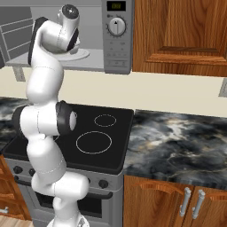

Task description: The microwave is finished heating the shrimp and lime. Take the bowl containing the food and place it on the dining counter.

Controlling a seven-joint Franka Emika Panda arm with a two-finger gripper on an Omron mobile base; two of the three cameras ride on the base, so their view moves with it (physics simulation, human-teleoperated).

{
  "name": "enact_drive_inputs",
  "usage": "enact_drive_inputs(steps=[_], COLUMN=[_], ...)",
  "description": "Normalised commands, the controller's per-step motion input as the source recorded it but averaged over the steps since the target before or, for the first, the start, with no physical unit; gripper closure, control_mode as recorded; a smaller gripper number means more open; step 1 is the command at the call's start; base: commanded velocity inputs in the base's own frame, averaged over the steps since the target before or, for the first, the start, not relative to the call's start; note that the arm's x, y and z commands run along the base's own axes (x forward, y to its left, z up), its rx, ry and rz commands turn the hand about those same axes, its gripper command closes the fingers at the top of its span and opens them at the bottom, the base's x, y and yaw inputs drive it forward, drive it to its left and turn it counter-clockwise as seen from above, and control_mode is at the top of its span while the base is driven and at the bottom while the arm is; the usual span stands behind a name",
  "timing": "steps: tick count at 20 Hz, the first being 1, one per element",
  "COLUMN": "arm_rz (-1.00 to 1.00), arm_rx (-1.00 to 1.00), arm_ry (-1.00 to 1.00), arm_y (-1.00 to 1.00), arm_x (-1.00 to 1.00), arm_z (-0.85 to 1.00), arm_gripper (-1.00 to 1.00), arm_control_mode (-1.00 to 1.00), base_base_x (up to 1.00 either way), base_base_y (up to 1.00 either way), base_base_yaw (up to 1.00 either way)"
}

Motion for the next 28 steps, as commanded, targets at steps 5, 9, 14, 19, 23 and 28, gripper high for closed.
enact_drive_inputs(steps=[5, 9, 14, 19, 23, 28], arm_rz=[0.0, 0.0, 0.0, 0.0, 0.0, 0.0], arm_rx=[0.0, 0.0, 0.02, 0.05, 0.07, 0.09], arm_ry=[0.0, -0.03, -0.07, -0.16, -0.19, -0.19], arm_y=[-0.01, -0.08, -0.12, -0.19, -0.26, -0.34], arm_x=[-0.17, -0.29, -0.33, -0.55, -0.74, -0.97], arm_z=[0.0, 0.0, 0.0, 0.0, 0.0, 0.03], arm_gripper=[1.0, 1.0, 1.0, 1.0, 1.0, 1.0], arm_control_mode=[-1.0, -1.0, -1.0, -1.0, -1.0, -1.0], base_base_x=[0.0, 0.0, 0.0, 0.0, 0.0, 0.0], base_base_y=[0.0, 0.0, 0.0, 0.0, 0.0, 0.0], base_base_yaw=[0.0, 0.0, 0.0, 0.0, 0.0, 0.0])
